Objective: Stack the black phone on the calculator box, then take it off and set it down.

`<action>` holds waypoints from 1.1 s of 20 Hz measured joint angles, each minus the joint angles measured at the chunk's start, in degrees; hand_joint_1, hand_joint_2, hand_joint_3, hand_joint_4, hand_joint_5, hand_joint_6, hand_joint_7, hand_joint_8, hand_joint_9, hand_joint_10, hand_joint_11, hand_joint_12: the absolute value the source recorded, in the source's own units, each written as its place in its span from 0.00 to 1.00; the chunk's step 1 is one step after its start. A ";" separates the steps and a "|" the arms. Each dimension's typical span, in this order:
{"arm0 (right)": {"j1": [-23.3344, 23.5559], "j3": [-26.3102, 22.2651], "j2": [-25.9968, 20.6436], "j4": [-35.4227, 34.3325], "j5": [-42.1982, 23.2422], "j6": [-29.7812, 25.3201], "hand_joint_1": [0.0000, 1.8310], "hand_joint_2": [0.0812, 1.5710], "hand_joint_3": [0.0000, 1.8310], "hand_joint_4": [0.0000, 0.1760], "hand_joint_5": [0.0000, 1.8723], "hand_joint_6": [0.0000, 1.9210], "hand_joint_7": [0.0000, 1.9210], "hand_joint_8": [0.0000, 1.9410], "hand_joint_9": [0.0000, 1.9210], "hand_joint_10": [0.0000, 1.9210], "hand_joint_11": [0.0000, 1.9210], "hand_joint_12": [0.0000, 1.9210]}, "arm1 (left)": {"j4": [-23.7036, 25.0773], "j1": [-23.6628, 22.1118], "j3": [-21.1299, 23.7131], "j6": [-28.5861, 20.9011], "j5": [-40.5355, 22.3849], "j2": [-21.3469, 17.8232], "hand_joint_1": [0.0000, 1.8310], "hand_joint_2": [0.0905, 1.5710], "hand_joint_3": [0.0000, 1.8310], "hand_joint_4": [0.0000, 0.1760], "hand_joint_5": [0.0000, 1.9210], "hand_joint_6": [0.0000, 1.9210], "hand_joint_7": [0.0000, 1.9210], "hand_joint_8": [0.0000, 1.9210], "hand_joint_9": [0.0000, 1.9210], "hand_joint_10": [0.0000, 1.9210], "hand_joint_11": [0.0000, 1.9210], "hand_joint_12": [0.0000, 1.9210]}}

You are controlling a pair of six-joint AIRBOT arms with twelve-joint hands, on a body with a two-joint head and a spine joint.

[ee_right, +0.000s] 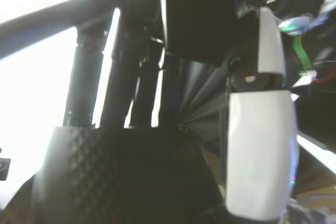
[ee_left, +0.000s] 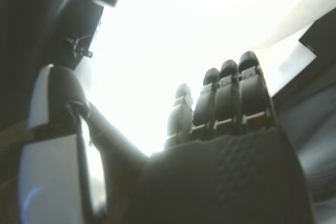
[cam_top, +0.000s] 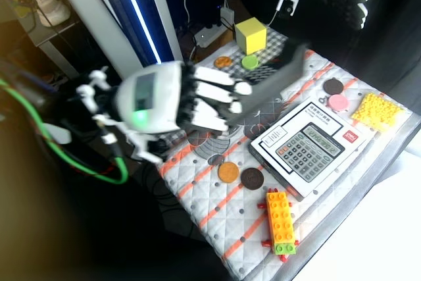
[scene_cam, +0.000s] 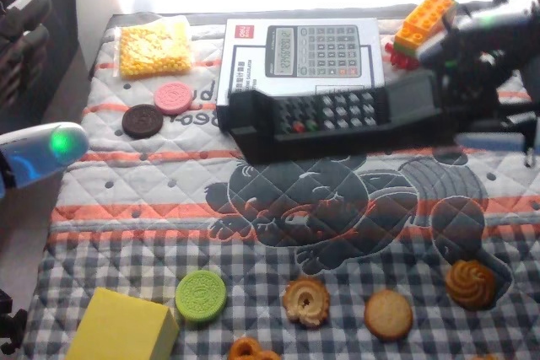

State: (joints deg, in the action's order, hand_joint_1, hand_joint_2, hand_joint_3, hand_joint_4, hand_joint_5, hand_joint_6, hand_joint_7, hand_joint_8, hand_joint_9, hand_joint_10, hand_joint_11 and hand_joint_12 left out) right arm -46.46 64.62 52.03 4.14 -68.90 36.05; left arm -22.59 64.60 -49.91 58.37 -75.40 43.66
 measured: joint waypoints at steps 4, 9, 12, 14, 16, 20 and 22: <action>-2.73 -1.09 -1.55 -0.76 -1.49 0.07 0.70 0.68 0.00 0.00 0.48 0.50 0.63 0.39 0.79 0.02 0.58 0.46 | -1.42 1.97 0.07 -0.04 -0.57 0.00 0.40 0.56 0.00 1.00 0.00 0.00 0.02 0.00 0.00 0.00 0.00 0.00; -7.50 -1.09 -1.51 -1.33 2.71 -0.44 0.76 0.65 0.00 0.00 0.48 0.48 0.63 0.28 0.62 0.46 0.50 0.46 | -1.88 2.05 0.07 -0.24 -1.01 0.00 0.39 0.56 0.00 1.00 0.00 0.00 0.02 0.00 0.00 0.00 0.00 0.00; -8.76 0.07 -0.35 -2.67 7.17 -0.20 0.44 0.65 0.00 0.10 0.26 0.01 0.29 0.00 0.35 0.01 0.33 0.18 | -1.46 2.05 0.04 -0.46 -1.07 0.00 0.39 0.57 0.00 1.00 0.00 0.00 0.02 0.00 0.00 0.00 0.00 0.00; -9.53 0.20 0.15 -1.73 10.01 -0.24 0.39 0.60 0.00 0.71 0.09 0.00 0.11 0.00 0.17 0.00 0.18 0.05 | -1.99 2.08 0.04 -0.61 -1.03 0.00 0.39 0.57 0.00 1.00 0.00 0.00 0.02 0.00 0.00 0.00 0.00 0.00; -9.90 0.17 0.57 -1.31 11.30 -0.24 0.36 0.56 0.00 0.97 0.01 0.00 0.01 0.00 0.02 0.00 0.04 0.00 | -2.01 2.08 0.04 -0.70 -1.11 0.00 0.38 0.57 0.00 1.00 0.00 0.00 0.02 0.00 0.00 0.00 0.01 0.00; -10.23 0.15 0.48 -1.57 11.61 -0.33 0.21 0.52 0.00 1.00 0.00 0.00 0.00 0.00 0.00 0.00 0.00 0.00 | -1.90 2.08 0.04 -1.09 -1.36 0.00 0.37 0.58 0.00 0.98 0.00 0.00 0.02 0.00 0.00 0.00 0.01 0.00; -10.27 -1.05 -0.17 -3.13 9.53 -0.35 0.21 0.52 0.00 1.00 0.00 0.00 0.00 0.00 0.00 0.00 0.00 0.00 | -1.60 2.08 0.04 -1.68 -1.70 0.00 0.35 0.58 0.00 0.94 0.00 0.00 0.03 0.00 0.01 0.00 0.01 0.00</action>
State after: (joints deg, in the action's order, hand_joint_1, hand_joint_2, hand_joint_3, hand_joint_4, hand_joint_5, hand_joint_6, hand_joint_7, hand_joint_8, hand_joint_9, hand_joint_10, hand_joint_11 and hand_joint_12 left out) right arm -56.73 63.57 51.86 1.02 -59.37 35.70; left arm -24.18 66.67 -49.87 56.69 -77.10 43.66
